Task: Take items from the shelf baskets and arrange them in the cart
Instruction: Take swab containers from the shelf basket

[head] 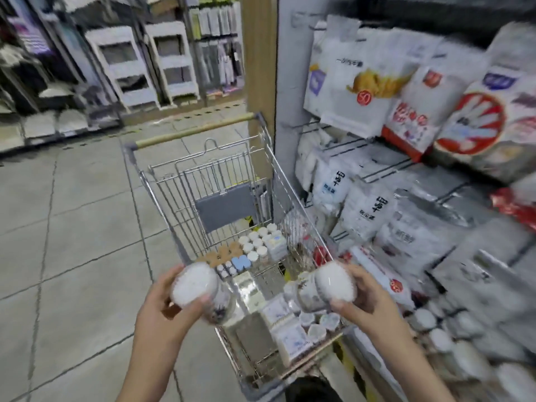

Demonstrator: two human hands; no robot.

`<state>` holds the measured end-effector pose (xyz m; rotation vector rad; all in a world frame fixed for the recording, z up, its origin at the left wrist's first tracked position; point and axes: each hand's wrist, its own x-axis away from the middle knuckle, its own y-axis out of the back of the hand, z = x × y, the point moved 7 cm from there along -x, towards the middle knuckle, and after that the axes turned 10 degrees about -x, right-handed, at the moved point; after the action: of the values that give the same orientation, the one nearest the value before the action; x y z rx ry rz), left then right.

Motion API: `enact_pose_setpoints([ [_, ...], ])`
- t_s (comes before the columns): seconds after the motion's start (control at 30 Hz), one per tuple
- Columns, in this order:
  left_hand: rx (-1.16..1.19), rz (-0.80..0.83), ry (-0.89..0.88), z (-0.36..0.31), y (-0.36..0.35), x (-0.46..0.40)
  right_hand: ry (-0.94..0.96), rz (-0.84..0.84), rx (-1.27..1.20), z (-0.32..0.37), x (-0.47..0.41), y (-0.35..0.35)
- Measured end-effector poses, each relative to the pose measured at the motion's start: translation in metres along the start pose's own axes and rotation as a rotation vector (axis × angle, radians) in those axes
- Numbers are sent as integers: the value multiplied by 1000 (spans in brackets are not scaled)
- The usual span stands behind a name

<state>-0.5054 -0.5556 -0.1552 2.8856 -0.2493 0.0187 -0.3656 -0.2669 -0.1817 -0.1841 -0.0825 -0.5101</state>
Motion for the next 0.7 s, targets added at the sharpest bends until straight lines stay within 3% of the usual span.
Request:
enact_pose_setpoints([
  [0.3,115,457,-104,-57,-90,58,139,-418,-177,36,154,64],
  [0.7,168,805,-160,-114,-250,211,198,-714,-150,66,333,206],
])
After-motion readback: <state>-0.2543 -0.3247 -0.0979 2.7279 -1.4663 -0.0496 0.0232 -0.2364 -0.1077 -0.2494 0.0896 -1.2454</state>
